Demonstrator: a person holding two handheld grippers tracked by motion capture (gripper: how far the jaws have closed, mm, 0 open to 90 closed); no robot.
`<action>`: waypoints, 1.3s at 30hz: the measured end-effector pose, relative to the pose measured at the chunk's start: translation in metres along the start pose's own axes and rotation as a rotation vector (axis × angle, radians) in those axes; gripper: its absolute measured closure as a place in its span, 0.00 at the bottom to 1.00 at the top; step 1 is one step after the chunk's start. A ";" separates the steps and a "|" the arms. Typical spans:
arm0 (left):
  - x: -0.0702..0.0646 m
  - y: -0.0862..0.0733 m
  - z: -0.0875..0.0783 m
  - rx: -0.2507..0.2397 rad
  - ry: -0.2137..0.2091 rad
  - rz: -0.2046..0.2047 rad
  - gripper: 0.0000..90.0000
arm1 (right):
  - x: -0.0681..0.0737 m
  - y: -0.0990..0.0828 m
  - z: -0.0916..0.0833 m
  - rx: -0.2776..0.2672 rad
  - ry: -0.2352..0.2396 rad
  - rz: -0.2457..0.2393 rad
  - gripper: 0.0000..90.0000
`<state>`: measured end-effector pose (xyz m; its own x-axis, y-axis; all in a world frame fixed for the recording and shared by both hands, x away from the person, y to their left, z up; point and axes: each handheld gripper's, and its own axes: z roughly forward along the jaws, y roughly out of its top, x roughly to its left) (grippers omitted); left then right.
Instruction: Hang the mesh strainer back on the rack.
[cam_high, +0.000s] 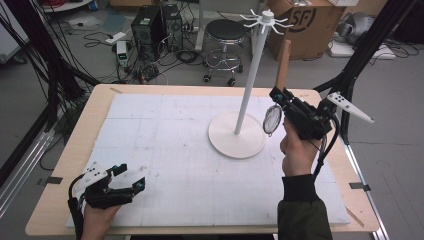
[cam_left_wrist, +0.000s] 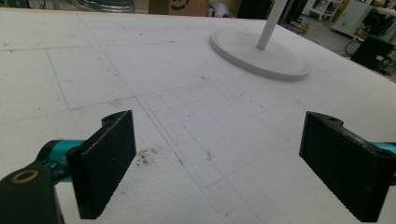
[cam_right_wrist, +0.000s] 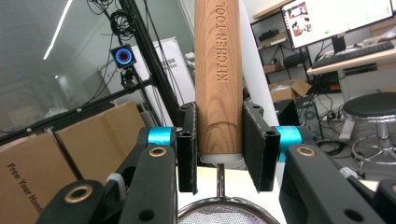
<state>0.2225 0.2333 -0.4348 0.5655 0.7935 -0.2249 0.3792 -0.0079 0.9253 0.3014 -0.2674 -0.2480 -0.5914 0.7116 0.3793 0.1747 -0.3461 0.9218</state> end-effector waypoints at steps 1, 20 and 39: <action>0.000 0.000 0.000 0.000 0.000 0.000 0.13 | 0.001 0.003 0.002 -0.001 0.002 -0.002 0.77; 0.000 0.000 -0.002 -0.011 0.003 -0.002 0.13 | -0.001 0.021 0.024 0.019 -0.033 -0.020 0.77; 0.000 0.000 -0.002 -0.011 0.005 -0.002 0.13 | -0.004 0.020 0.039 0.046 -0.052 -0.038 0.77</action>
<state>0.2215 0.2345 -0.4343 0.5610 0.7964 -0.2258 0.3726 0.0006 0.9280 0.3379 -0.2534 -0.2284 -0.5569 0.7550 0.3462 0.1894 -0.2904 0.9380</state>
